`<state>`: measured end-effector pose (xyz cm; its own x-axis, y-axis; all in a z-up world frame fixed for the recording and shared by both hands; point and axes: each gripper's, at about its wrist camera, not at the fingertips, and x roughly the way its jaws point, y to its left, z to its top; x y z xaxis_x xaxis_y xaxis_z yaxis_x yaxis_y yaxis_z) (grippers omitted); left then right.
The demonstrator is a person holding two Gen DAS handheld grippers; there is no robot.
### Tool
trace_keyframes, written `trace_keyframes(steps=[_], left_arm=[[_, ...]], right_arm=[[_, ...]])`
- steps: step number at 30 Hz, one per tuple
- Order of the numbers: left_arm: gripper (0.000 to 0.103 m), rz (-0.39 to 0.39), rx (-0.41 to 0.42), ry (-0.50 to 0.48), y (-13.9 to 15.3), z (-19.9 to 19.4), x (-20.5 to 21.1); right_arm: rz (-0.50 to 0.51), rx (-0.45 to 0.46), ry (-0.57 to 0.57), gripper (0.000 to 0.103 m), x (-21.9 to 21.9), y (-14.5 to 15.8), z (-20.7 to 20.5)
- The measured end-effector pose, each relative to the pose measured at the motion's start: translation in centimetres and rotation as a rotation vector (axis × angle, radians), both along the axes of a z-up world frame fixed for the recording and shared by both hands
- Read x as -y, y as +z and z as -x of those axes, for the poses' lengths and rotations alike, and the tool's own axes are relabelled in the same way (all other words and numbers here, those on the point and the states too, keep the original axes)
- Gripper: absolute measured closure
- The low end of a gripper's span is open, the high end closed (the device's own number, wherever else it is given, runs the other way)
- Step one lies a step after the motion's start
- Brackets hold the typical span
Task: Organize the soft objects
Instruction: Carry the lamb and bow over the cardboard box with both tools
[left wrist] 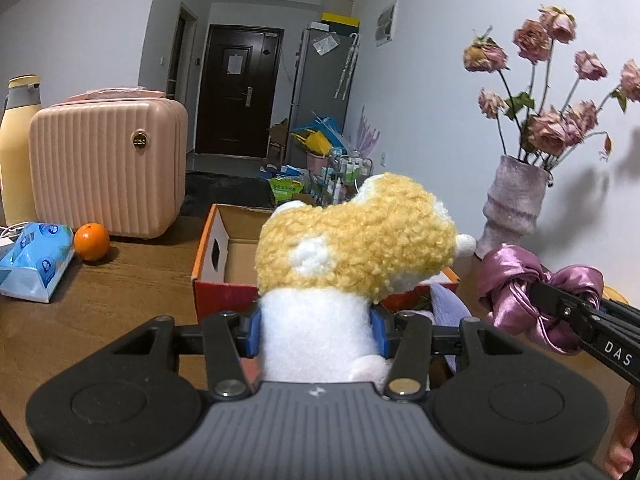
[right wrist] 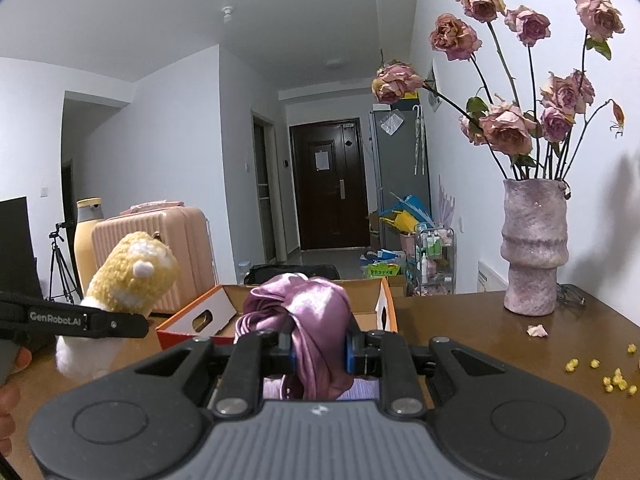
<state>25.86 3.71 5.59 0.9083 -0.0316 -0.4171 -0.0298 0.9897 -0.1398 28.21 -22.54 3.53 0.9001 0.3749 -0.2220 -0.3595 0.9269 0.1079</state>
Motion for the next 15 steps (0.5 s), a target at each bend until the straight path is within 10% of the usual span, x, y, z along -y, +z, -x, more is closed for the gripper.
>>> trace_keyframes(steps=[15], left_arm=[[0.053, 0.012, -0.021, 0.032, -0.6, -5.2, -1.1]], right_arm=[[0.004, -0.009, 0.018, 0.083, -2.1, -0.2, -5.1]])
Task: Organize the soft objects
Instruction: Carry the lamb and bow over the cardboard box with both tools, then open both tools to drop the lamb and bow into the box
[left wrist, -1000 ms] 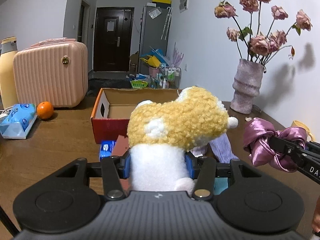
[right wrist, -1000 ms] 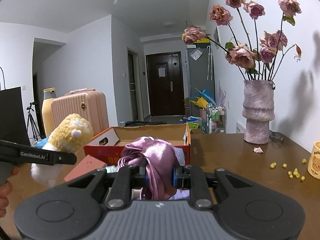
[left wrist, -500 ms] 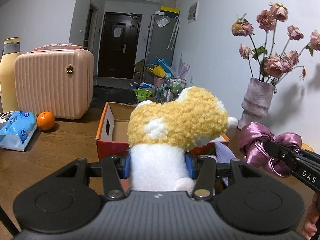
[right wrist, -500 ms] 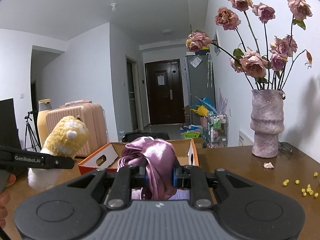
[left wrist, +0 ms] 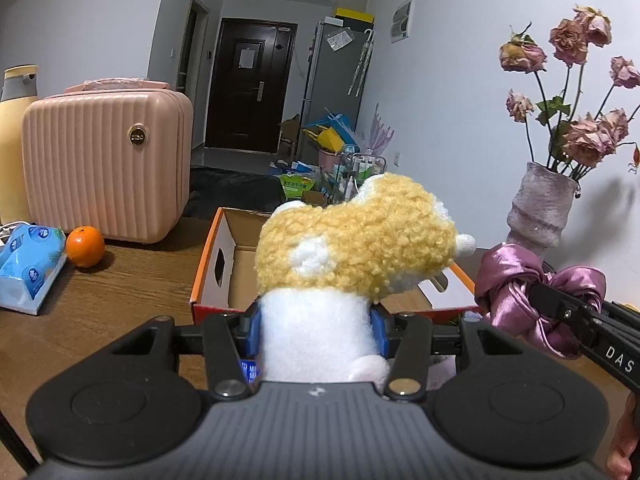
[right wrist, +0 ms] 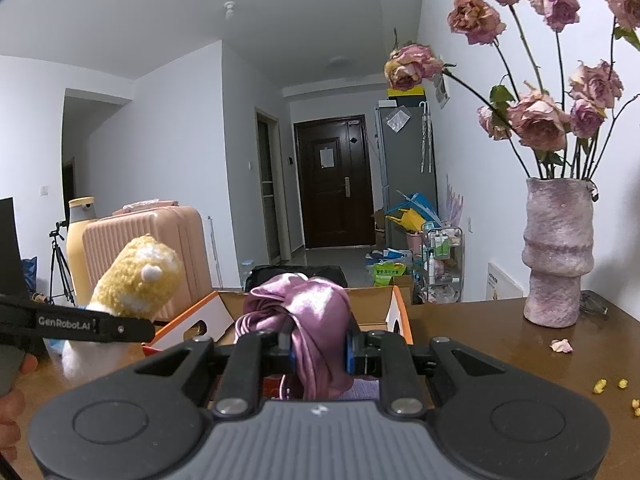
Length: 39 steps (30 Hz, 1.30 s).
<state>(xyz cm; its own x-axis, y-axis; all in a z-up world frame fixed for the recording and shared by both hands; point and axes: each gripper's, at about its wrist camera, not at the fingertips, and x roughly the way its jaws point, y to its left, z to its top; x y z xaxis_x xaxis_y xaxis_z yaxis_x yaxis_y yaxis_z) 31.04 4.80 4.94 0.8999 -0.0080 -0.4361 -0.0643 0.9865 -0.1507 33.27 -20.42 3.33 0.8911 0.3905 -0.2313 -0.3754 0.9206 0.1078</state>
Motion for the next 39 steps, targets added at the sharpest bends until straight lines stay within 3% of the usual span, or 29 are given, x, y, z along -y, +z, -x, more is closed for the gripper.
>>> trace_keyframes(steps=[39], left_arm=[[0.053, -0.041, -0.015, 0.077, -1.3, -11.8, -2.0]], right_arm=[[0.043, -0.025, 0.013, 0.082, -2.7, -0.9, -12.4]])
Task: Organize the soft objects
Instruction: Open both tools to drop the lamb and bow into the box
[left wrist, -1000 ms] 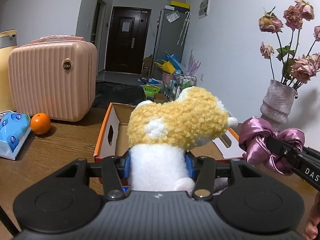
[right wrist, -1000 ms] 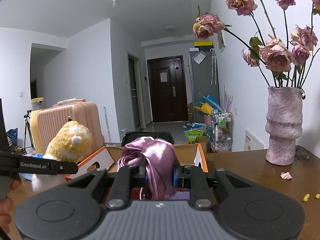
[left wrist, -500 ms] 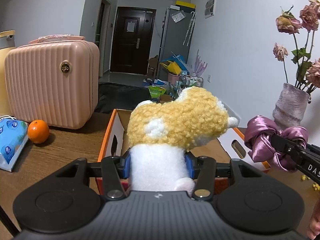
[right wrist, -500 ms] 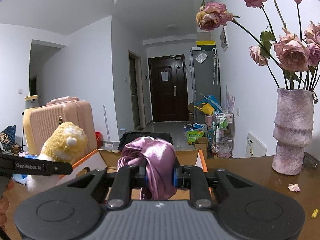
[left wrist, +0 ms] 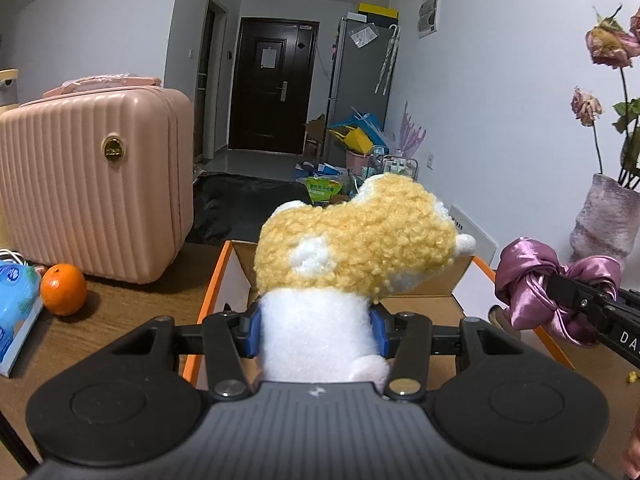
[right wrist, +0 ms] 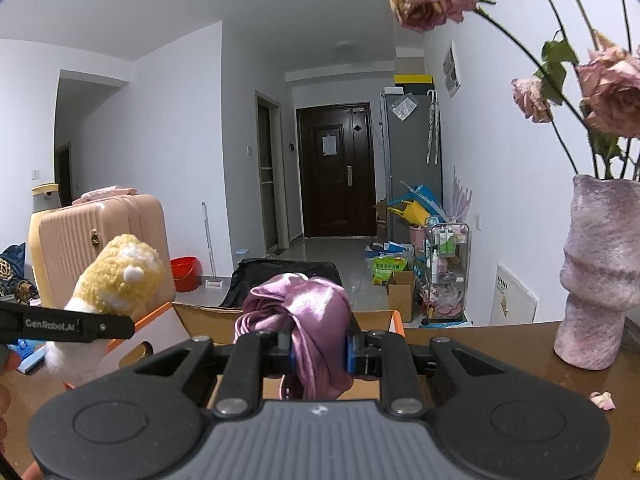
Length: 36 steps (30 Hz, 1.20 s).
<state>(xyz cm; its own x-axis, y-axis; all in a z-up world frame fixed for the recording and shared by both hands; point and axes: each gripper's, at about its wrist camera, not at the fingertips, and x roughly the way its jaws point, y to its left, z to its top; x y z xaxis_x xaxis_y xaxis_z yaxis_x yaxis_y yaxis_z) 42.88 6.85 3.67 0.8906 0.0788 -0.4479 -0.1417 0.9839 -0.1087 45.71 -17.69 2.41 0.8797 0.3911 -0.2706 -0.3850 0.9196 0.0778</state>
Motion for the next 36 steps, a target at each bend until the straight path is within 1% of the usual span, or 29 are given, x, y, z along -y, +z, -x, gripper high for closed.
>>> trace_keyframes(steps=[9, 10, 12, 13, 14, 15, 16, 17, 18, 19, 20, 22, 26, 31, 36], left_arm=[[0.053, -0.016, -0.039, 0.034, -1.1, -2.9, -0.2], [0.052, -0.017, -0.048, 0.036, -1.2, -3.0, -0.2], [0.046, -0.002, -0.073, 0.042, -1.6, -3.2, -0.4], [0.042, 0.004, -0.079, 0.041, -1.7, -3.3, -0.6], [0.032, 0.004, -0.080, 0.045, -1.8, -3.3, -0.6], [0.025, 0.000, -0.077, 0.057, -1.8, -3.2, -0.7], [0.013, -0.004, -0.069, 0.073, -1.7, -3.0, -0.7], [0.005, -0.007, -0.059, 0.081, -1.6, -2.8, -0.8], [0.002, -0.008, -0.049, 0.084, -1.5, -2.6, -0.8], [0.000, -0.006, -0.040, 0.084, -1.4, -2.4, -0.8], [0.000, -0.004, -0.035, 0.083, -1.3, -2.3, -0.9], [0.000, 0.001, -0.037, 0.079, -1.2, -2.2, -0.9], [0.000, -0.001, -0.041, 0.076, -1.2, -2.3, -0.8], [0.000, -0.008, -0.025, 0.075, -0.8, -1.9, -0.6], [0.000, -0.008, 0.002, 0.068, -0.3, -0.7, -0.4]], right_arm=[[0.048, -0.057, 0.013, 0.081, -1.2, -0.7, -2.6], [0.055, -0.067, 0.011, 0.079, -1.4, -0.9, -2.9], [0.072, -0.093, 0.011, 0.074, -1.6, -1.2, -3.3], [0.077, -0.106, 0.008, 0.067, -1.6, -1.4, -3.5], [0.081, -0.114, 0.000, 0.064, -1.6, -1.5, -3.5], [0.083, -0.114, -0.009, 0.055, -1.6, -1.6, -3.5], [0.080, -0.122, -0.012, 0.047, -1.5, -1.6, -3.5], [0.073, -0.128, -0.019, 0.028, -1.4, -1.6, -3.5], [0.064, -0.128, -0.027, 0.019, -1.3, -1.6, -3.5], [0.054, -0.124, -0.039, 0.006, -1.1, -1.6, -3.5], [0.045, -0.119, -0.048, 0.003, -0.9, -1.5, -3.4], [0.036, -0.117, -0.062, 0.000, -0.7, -1.4, -3.3], [0.028, -0.119, -0.079, 0.000, -0.3, -1.2, -3.4], [0.032, -0.118, -0.081, 0.000, -0.4, -0.9, -3.1], [0.047, -0.102, -0.072, 0.000, -0.7, -0.6, -2.1]])
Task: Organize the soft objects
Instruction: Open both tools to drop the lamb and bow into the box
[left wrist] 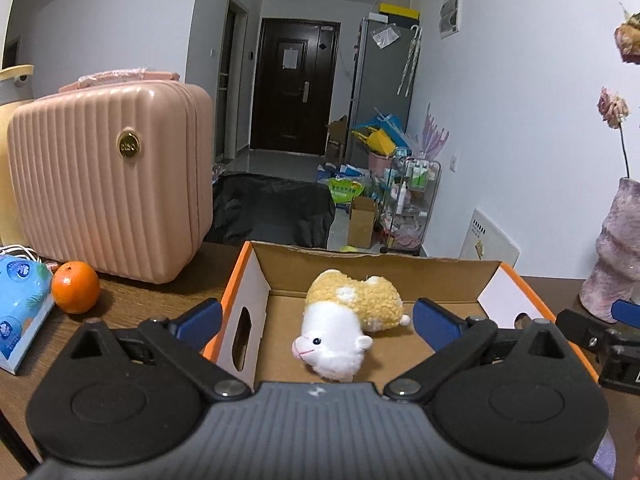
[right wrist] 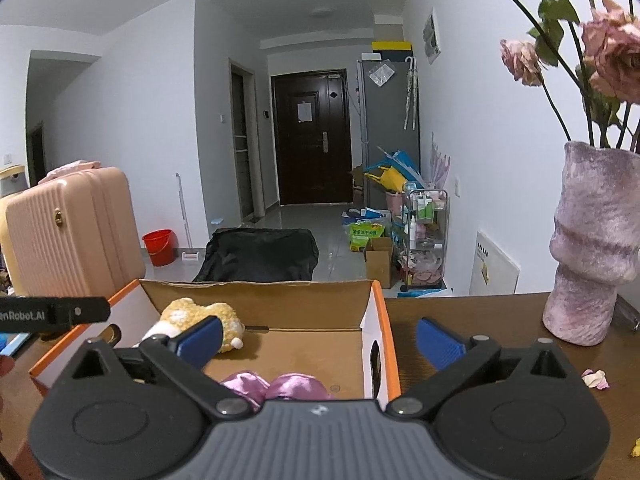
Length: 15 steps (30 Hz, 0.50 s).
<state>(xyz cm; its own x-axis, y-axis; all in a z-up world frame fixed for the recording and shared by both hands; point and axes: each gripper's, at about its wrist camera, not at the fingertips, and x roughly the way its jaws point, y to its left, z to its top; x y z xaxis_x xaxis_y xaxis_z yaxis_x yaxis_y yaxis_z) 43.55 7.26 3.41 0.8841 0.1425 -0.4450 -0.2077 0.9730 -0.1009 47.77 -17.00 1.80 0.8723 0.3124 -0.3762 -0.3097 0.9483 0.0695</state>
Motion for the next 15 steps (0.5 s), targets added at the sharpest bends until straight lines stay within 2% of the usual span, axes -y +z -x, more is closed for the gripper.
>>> trace_keyframes(steps=[15], left_arm=[[0.000, -0.038, 0.034, -0.020, 0.3, 4.1, 1.3]], right_arm=[[0.023, 0.023, 0.007, 0.000, 0.5, 0.4, 3.4]])
